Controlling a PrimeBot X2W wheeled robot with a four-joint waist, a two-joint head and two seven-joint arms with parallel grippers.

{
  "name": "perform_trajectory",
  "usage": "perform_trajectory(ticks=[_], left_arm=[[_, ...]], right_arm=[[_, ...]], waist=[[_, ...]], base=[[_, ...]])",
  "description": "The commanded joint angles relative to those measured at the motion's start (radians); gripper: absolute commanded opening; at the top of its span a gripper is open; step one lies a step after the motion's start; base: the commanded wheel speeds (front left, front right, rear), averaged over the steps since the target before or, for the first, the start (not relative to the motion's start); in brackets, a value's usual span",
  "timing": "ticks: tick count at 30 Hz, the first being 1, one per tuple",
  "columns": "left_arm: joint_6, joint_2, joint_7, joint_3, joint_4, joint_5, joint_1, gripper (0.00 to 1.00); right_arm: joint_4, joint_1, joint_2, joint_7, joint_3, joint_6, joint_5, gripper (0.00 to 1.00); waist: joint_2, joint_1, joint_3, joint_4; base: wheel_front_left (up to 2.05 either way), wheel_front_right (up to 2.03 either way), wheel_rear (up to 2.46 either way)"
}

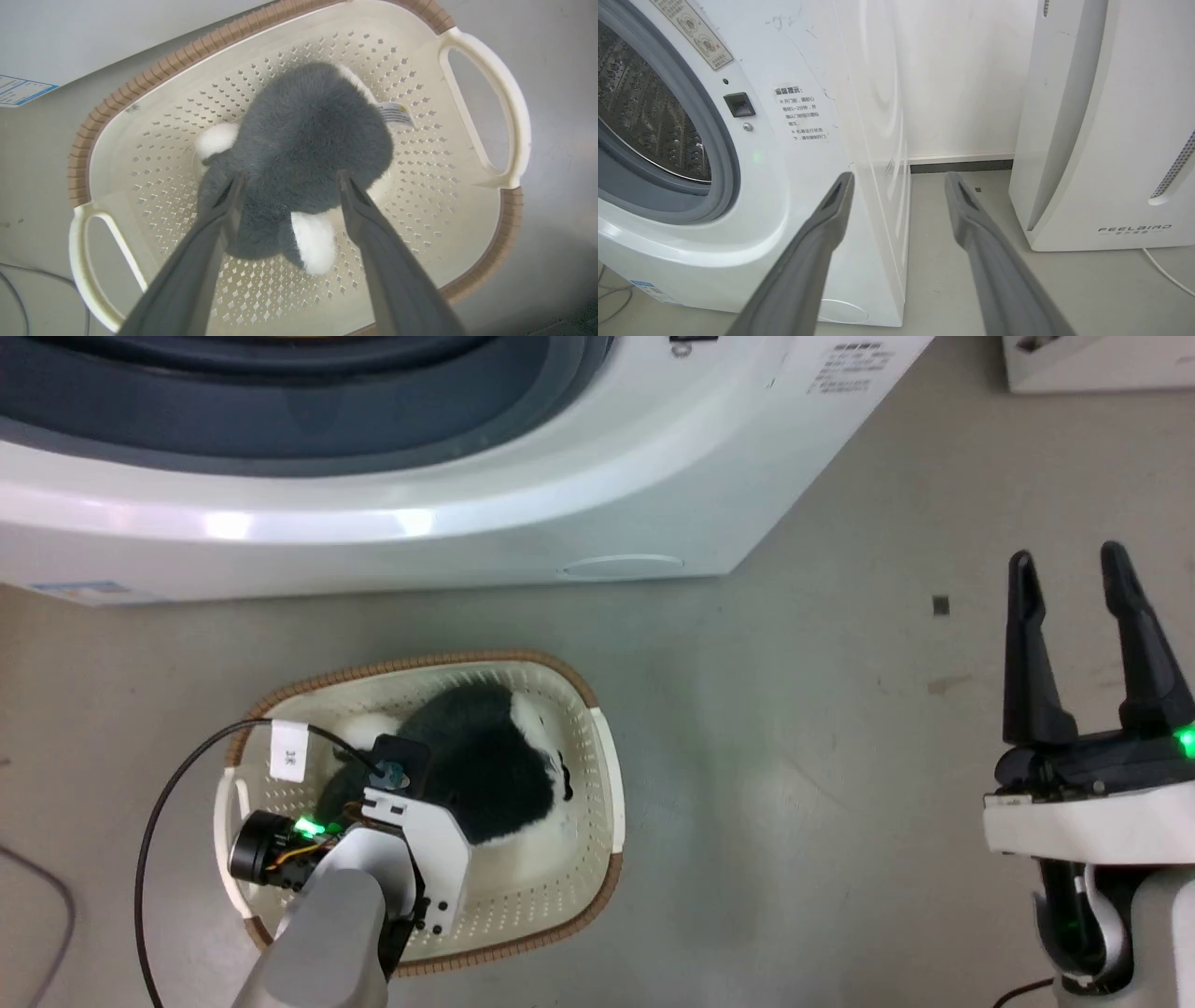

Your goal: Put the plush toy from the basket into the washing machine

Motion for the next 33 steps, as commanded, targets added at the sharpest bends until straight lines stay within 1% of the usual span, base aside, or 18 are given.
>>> perform_trajectory(ticks=[1,13,33], left_arm=[[0.0,0.01,0.003,-0.008,0.03,0.006,-0.033,1.0],[0.001,0.038,0.027,-0.052,0.143,0.003,-0.151,1.0],[-0.012,0.063,0.023,-0.106,0.349,-0.048,-0.336,1.0]], right_arm=[[-0.014,-0.028,0.0,-0.009,-0.004,0.0,0.011,1.0],[-0.055,-0.073,0.0,-0.032,-0.012,0.0,0.038,1.0],[-0.096,-0.138,0.0,-0.074,-0.023,-0.001,0.11,1.0]], waist=[[0.0,-0.0001,0.037,-0.003],[0.0,-0.0001,0.169,-0.011],[0.0,-0.0001,0.356,-0.036]], base=[[0.0,0.0,0.0],[0.0,0.0,0.0],[0.0,0.0,0.0]])
